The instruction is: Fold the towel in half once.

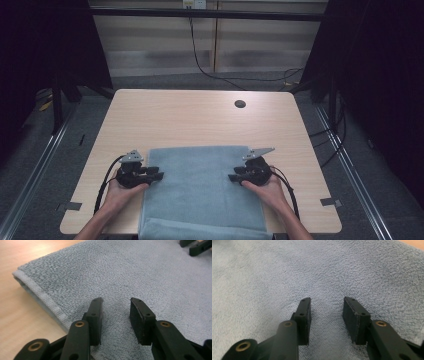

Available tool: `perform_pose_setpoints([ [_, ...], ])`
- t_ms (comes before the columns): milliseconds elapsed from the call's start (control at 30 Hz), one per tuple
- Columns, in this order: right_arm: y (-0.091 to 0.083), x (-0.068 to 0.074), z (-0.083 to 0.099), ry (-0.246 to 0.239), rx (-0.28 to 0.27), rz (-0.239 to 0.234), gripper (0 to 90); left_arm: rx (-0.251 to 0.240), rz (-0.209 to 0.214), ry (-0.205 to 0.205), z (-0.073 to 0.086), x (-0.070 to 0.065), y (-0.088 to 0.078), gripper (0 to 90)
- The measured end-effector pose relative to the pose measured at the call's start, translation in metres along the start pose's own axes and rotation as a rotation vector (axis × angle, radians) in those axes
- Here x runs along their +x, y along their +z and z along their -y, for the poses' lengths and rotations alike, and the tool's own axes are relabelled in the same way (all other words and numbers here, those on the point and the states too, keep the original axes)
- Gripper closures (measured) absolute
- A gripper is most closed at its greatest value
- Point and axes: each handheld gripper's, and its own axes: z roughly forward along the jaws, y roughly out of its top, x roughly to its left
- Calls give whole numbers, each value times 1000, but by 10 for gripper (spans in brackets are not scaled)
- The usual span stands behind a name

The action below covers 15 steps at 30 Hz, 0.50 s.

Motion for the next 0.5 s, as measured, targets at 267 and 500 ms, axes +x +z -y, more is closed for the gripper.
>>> perform_pose_setpoints([
  [267,-18,10,22,-3,-11,-14,639,7,34,4,8,-19,-3,637],
  [500,-29,27,37,-1,-3,-27,636,16,73,7,21,-34,-13,637],
])
